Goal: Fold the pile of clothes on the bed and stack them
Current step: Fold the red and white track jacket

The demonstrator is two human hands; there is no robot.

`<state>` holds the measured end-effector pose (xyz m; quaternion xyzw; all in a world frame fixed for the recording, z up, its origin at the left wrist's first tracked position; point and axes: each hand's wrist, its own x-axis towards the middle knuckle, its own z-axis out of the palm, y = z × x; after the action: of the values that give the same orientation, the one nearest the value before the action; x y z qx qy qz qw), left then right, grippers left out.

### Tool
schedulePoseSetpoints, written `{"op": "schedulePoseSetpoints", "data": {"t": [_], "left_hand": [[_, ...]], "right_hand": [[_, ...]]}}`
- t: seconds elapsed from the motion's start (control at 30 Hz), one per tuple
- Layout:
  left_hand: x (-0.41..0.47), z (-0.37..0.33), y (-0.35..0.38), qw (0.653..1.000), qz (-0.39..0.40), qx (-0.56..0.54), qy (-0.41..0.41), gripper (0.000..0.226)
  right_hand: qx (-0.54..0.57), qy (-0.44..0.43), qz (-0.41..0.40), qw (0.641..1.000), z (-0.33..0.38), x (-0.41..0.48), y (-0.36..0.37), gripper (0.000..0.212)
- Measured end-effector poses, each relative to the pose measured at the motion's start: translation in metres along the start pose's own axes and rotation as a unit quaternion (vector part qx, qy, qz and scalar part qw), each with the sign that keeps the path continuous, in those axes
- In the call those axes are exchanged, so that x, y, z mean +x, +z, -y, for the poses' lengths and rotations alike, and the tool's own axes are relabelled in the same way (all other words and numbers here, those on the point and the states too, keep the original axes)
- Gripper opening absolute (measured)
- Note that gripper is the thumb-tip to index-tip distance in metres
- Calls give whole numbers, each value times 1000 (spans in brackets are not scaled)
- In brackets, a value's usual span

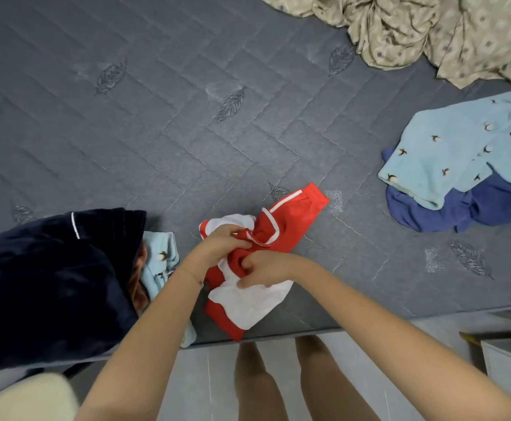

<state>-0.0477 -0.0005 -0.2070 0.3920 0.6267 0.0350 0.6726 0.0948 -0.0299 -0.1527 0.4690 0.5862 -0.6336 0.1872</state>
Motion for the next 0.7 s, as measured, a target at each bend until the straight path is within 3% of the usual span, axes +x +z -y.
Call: {"op": "schedulePoseSetpoints", "data": {"t": [0.07,0.17,0.27,0.33,0.43,0.63,0.7], "left_hand": [[-10,7,-6,998,1,-52,35,33],[-26,3,-20,986,10,-150,73,44],[-46,-10,-39,984,50,-133,105,56],[-62,-23,-49,982,91,-105,128,62],[-85,-47,-60,974,132,-77,166,69],[-109,-70,-83,967,108,-111,200,74],[-108,-64,-86,970,97,-113,191,71]], "right_hand": [[39,24,-21,999,-3,-6,-17,33],[102,44,-238,965,-5,-12,-49,51],[101,39,-415,903,-2,-18,-73,43],[122,-19,-415,901,6,-22,-82,31],[94,-93,-343,930,21,-30,-87,49],[130,-78,-292,944,32,-35,-86,44],[142,-99,-233,957,27,-35,-79,45]]}}
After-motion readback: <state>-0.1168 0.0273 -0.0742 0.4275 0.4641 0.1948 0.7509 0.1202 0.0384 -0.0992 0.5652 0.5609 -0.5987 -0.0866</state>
